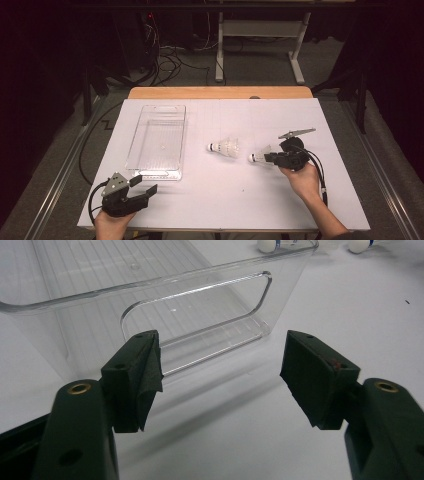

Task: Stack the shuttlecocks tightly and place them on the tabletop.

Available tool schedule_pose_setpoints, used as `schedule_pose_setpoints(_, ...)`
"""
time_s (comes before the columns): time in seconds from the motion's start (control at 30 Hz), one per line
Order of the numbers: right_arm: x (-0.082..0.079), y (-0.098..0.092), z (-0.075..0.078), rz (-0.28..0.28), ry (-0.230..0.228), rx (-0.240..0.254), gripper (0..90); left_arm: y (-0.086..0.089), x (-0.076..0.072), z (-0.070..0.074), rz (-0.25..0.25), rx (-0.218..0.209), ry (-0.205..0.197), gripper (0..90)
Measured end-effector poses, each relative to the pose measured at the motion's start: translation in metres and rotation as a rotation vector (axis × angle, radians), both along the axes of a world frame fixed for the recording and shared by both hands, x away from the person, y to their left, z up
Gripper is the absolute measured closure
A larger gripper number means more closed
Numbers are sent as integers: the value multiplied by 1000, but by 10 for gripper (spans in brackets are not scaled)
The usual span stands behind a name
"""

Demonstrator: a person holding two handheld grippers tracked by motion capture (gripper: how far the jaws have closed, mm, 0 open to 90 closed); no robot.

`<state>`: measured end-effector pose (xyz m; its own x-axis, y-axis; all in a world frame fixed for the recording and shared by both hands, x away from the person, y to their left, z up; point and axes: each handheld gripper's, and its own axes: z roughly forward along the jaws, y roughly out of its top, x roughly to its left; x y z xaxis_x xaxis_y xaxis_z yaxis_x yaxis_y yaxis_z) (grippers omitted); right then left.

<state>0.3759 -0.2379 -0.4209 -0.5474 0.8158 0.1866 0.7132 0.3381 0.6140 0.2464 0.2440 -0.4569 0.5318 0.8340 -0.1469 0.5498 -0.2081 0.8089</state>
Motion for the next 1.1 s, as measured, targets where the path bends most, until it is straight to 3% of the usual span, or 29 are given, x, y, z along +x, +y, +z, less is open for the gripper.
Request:
schedule_pose_setpoints(0.17, 0, 1, 1, 18, 1, 5, 900, 0, 0, 0, -1, 0, 0, 333)
schedule_pose_setpoints(0.7, -1, 10, 9, 69, -25, 23, 900, 0, 0, 0, 1, -2, -3, 333)
schedule_pose_setpoints(1.1, 4, 19, 10, 77, -31, 39, 900, 0, 0, 0, 1, -2, -2, 333)
